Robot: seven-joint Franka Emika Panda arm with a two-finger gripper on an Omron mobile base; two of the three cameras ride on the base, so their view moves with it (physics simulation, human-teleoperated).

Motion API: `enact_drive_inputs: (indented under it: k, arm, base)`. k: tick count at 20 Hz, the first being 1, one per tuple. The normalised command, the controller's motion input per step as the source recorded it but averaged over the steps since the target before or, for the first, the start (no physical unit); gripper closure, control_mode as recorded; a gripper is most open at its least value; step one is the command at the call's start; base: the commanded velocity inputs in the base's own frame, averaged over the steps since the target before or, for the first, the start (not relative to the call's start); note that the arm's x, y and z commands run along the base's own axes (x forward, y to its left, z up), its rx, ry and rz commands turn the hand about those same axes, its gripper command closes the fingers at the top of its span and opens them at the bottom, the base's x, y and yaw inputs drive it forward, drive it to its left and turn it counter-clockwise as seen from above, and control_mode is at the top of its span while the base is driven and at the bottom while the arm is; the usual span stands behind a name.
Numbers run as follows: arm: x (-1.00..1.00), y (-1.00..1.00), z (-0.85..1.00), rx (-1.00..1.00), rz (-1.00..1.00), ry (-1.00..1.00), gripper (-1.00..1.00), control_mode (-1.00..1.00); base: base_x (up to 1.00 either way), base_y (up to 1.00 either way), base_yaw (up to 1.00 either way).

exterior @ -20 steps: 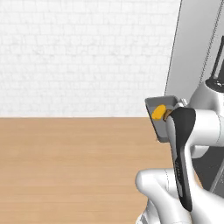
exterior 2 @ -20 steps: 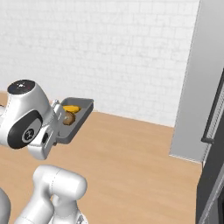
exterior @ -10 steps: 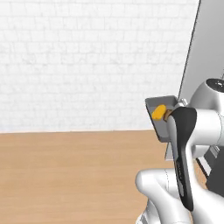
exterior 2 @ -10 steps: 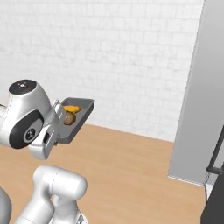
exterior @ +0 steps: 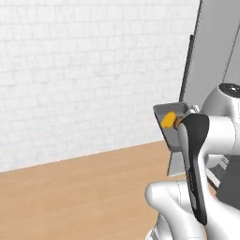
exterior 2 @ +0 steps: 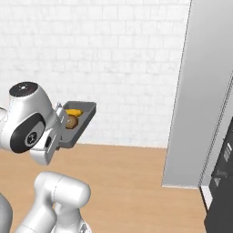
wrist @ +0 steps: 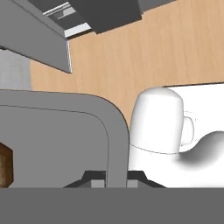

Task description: Take the meat container that has the steak and place it on the second highest rack of the freezer. Then take the vegetable container that has the mushroom and corn and place it on the highest rack of the freezer.

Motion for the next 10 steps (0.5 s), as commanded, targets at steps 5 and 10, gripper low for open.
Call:
enact_drive_inputs:
  k: [5,10]
  arm:
    - [0.0,0.0,0.0,0.0,0.0,0.0,1.0,1.0]
    - [0.0,0.0,0.0,0.0,0.0,0.0,1.0,1.0]
  base:
    - [0.42,0.6,-0.72]
    - [0.42,0.65,-0.74]
